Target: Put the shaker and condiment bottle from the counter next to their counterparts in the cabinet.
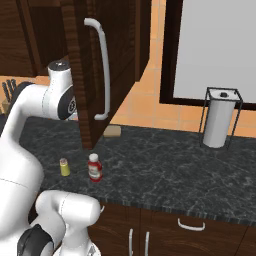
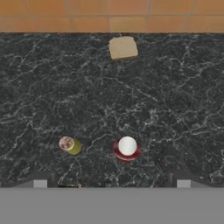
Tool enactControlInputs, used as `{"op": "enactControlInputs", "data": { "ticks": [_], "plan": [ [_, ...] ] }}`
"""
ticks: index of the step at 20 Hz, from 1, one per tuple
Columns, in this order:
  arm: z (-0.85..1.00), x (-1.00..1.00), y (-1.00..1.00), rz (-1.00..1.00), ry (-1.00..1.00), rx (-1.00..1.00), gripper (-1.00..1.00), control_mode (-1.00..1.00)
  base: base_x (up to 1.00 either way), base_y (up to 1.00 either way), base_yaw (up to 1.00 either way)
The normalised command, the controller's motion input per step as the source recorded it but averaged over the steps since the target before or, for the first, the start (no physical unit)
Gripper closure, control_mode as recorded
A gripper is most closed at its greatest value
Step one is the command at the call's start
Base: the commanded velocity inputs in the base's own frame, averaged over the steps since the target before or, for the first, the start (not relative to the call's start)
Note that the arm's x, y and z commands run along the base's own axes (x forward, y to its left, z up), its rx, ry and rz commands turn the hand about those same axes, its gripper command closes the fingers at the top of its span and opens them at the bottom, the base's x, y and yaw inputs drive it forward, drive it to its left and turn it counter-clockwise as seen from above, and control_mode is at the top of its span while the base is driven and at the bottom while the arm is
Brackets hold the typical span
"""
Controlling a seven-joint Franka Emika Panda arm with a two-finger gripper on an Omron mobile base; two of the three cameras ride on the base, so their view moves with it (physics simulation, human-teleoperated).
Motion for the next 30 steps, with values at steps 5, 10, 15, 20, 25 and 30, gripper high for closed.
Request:
{"op": "enactControlInputs", "data": {
  "ticks": [5,10,15,20,25,30],
  "plan": [
    [-0.11,-0.23,0.16,-0.05,-0.05,0.0,-1.0,-1.0,0.0,0.0,0.0],
    [-0.17,-0.33,0.12,-0.02,-0.09,0.0,-1.0,-1.0,0.0,0.0,0.0],
    [-0.25,-0.43,0.01,0.0,-0.11,0.0,-1.0,-1.0,0.0,0.0,0.0],
    [-0.34,-0.55,0.0,0.0,-0.16,0.05,-1.0,-1.0,0.0,0.0,0.0],
    [-0.35,-0.56,0.0,0.01,-0.2,0.11,-1.0,-1.0,0.0,0.0,0.0],
    [-0.42,-0.56,0.0,0.04,-0.29,0.02,-1.0,-1.0,0.0,0.0,0.0]
  ]
}}
